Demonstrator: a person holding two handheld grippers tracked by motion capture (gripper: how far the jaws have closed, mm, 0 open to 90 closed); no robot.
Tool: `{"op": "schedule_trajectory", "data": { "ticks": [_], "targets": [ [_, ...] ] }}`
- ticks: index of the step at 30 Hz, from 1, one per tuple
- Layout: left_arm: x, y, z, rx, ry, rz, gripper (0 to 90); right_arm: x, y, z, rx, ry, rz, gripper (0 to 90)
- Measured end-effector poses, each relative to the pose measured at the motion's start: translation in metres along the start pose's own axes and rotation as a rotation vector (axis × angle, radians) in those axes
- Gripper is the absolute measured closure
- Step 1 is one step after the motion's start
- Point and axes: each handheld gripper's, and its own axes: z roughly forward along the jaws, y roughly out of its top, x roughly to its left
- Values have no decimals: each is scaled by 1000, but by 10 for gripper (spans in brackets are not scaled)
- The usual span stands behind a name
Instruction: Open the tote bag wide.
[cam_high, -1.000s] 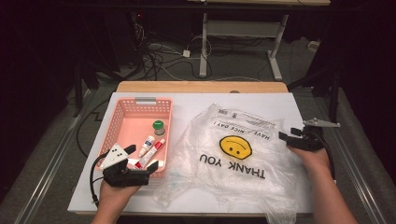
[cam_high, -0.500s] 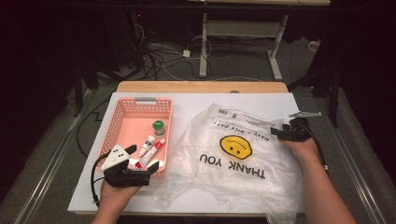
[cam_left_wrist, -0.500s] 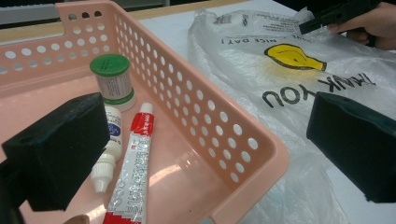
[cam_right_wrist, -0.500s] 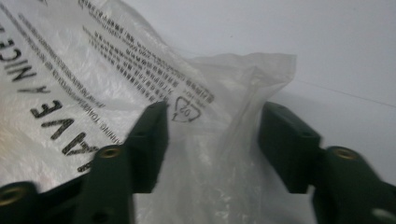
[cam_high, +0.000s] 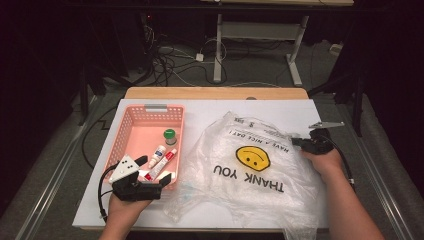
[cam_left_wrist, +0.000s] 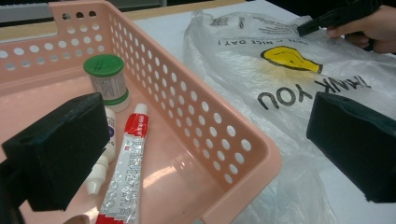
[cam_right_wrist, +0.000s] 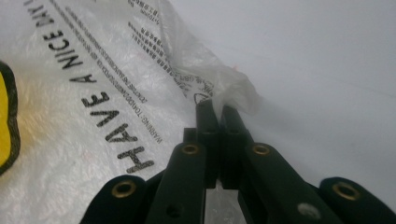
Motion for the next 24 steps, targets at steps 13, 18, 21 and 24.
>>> {"op": "schedule_trajectory", "data": {
  "ticks": [13,18,21,24],
  "targets": [
    [3,2,-1,10,-8,48,0,-38,0,-25,-121,-107,181,900],
    [0,1,-3,5,-11,64,0,-50,-4,-38,-161,-148,237,900],
    [-2,0,-4,4,-12,66,0,-56,-7,-45,-176,-171,250,900],
    [-1,-1,-4,6,-12,61,0,-61,-14,-56,-194,-215,267,900]
  ]
}}
